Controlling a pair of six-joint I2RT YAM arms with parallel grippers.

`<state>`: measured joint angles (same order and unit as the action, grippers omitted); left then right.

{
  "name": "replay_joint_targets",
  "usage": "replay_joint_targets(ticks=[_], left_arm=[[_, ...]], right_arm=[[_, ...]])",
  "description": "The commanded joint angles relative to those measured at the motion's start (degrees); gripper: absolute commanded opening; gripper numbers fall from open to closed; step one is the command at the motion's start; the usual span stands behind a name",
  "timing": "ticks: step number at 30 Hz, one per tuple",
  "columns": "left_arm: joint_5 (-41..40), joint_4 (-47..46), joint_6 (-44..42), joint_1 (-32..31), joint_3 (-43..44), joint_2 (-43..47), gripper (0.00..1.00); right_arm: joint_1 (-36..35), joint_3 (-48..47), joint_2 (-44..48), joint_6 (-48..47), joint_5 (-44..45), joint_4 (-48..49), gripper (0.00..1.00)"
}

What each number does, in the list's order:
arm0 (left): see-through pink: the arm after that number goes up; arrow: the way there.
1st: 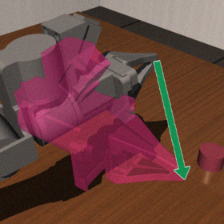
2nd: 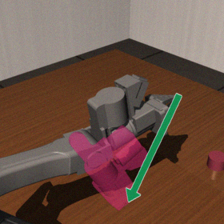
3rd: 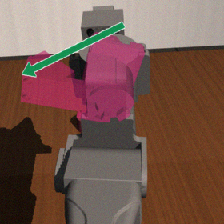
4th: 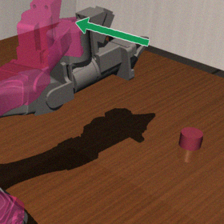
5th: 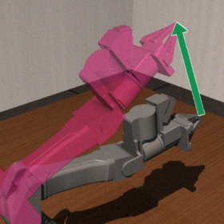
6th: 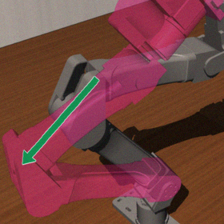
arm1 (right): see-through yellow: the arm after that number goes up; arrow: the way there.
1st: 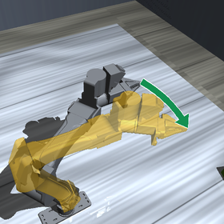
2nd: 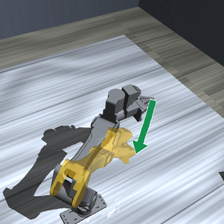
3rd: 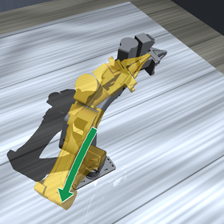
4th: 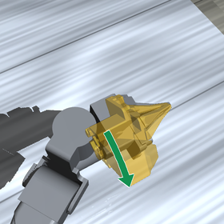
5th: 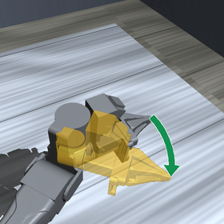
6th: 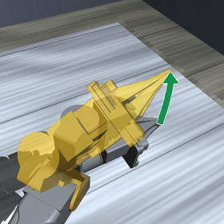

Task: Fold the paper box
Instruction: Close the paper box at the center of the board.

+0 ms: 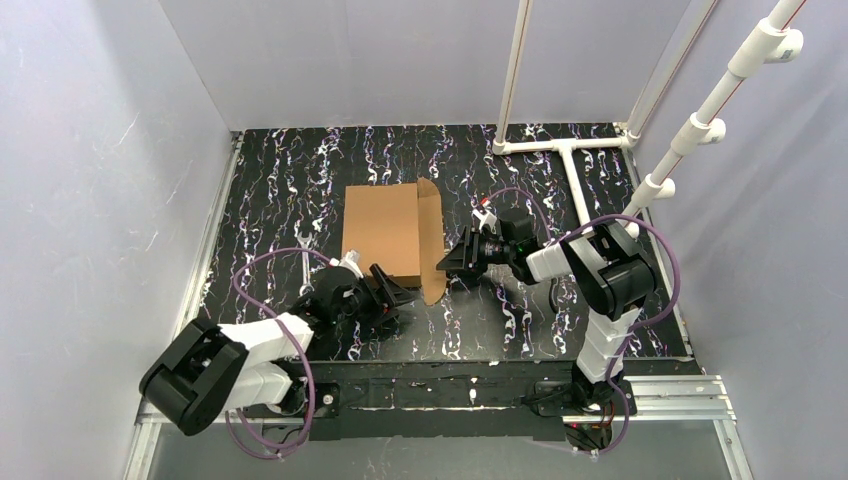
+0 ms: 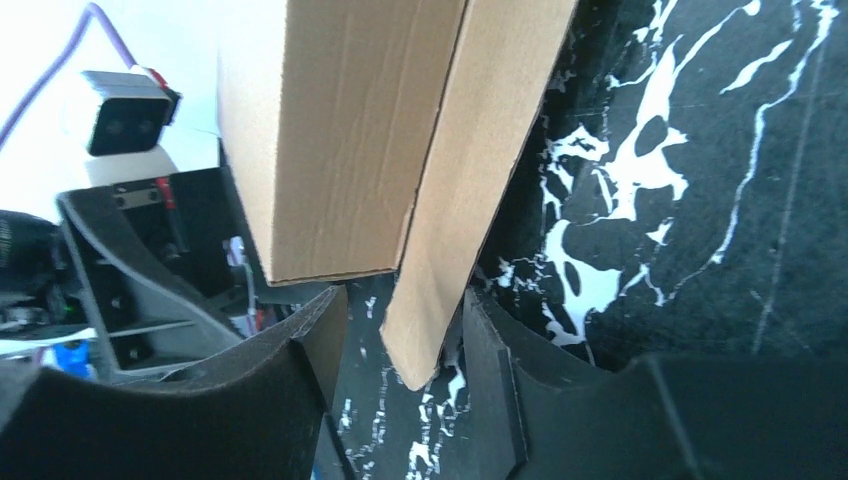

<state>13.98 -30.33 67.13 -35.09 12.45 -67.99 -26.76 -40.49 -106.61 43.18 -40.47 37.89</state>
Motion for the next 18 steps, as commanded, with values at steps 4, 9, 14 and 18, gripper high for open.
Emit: replay_joint_targets(ticks=[4, 9, 14, 18], left_arm=[[-4.1, -6.1, 3.4, -2.0, 3.2, -5.7, 0.66], [-6.4, -8.4, 5.2, -4.5, 4.6, -8.9, 0.65], [-9.4, -9.0, 7.1, -7.4, 5.7, -11.3, 0.64], [-10.9, -8.9, 6.7, -9.3, 6.3, -13.2, 0.62]], right_arm=[[-0.4, 1.2, -0.9, 9.7, -4.3, 11.4, 0.52], [-0.7, -0.1, -1.7, 7.0, -3.3, 6.2, 0.47], [-1.2, -0.2, -2.7, 7.6, -3.4, 6.0, 0.43], [-1.4, -0.3, -3.2, 8.3, -3.9, 6.2, 0.37]])
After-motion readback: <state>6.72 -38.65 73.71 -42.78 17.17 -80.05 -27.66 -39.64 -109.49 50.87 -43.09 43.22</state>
